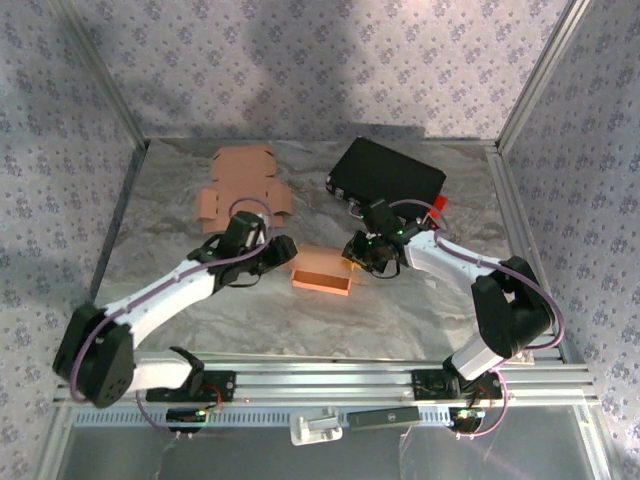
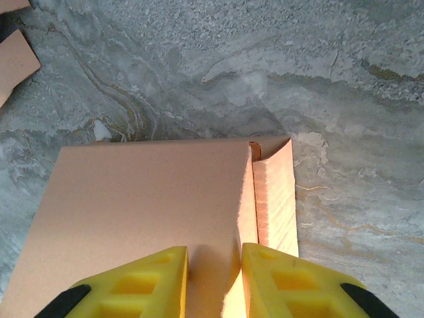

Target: Fold the paper box

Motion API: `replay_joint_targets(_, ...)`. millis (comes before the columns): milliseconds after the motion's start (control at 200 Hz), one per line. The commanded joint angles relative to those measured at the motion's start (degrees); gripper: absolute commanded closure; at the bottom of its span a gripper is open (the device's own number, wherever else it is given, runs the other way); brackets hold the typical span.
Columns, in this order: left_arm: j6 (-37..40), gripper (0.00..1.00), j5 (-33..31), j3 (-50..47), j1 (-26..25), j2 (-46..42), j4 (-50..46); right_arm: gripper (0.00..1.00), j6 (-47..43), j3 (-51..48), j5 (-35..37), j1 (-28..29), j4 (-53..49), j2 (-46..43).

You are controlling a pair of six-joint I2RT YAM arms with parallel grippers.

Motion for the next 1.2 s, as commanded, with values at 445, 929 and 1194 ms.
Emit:
replay_joint_targets(445,3.4,0.58,2.7,-1.9,-1.0,8.0,4.0,0.73,-3.2,3.5,2.5,-0.5,-4.2,1.4)
replay_joint_targets(929,3.6,0.60,-1.1,-3.6,-4.0,9.0,3.9,0.69,-6.2,2.5,5.4,-0.4,-6.6,-1.6)
replay_joint_targets(1194,4.0,0.61,-2.5,-3.4,-5.1,9.4,3.3,0.62,-9.1,-1.5,2.4,0.3,-2.0,-2.8)
